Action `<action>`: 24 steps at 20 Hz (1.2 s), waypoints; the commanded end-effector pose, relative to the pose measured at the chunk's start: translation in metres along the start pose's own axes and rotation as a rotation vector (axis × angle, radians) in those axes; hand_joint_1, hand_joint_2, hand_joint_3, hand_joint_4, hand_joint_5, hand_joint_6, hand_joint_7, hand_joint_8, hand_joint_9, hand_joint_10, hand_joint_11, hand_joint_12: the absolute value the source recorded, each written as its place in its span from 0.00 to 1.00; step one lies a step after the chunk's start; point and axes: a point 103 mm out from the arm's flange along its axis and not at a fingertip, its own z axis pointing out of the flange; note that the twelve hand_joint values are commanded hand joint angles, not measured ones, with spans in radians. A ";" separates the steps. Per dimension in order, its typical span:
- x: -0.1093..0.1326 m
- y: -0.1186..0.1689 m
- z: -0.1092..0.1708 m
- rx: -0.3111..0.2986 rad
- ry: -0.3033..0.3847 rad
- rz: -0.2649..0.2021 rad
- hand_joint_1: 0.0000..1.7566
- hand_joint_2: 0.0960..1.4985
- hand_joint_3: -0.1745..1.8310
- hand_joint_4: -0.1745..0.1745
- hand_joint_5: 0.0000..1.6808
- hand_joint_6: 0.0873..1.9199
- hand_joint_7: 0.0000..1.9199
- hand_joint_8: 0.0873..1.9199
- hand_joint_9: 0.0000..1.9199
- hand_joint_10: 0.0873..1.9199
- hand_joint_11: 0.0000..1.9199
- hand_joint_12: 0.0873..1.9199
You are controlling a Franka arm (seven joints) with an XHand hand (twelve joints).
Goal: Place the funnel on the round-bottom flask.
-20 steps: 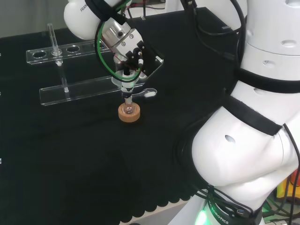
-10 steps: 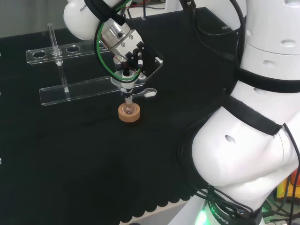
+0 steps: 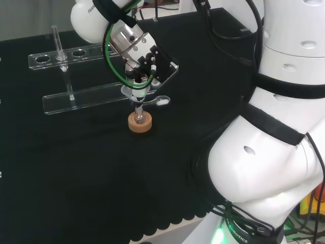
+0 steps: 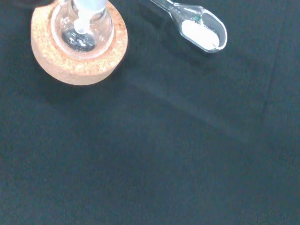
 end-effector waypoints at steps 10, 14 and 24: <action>-0.027 -0.038 -0.014 -0.122 0.037 0.012 0.28 0.39 0.25 0.37 0.04 0.00 0.04 0.35 0.32 0.33 0.19 0.69; -0.049 -0.054 -0.010 -0.168 0.073 0.037 0.31 0.40 0.25 0.37 0.07 0.00 0.06 0.35 0.32 0.33 0.20 0.69; -0.114 -0.058 0.029 -0.228 0.221 0.116 0.41 0.43 0.30 0.38 0.24 0.00 0.20 0.34 0.38 0.29 0.23 0.68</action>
